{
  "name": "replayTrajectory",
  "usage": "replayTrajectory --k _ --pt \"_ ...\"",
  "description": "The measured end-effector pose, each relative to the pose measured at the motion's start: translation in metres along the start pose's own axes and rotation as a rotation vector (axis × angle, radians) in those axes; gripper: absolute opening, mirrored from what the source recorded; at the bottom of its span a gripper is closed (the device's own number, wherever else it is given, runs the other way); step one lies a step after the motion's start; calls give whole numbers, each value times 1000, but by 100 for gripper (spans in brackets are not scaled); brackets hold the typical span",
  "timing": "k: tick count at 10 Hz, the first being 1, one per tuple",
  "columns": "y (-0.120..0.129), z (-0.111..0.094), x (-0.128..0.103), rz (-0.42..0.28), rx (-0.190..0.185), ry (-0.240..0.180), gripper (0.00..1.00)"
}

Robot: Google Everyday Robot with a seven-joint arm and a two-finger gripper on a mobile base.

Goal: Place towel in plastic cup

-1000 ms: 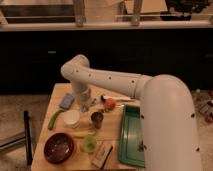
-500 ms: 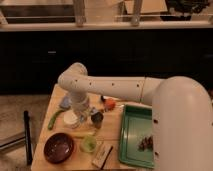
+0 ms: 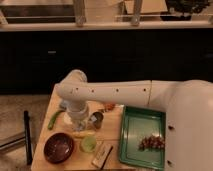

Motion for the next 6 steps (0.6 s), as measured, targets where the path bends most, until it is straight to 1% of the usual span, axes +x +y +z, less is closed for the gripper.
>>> replayTrajectory --k 6 --pt "0 25 -30 -117 17 -99 4"
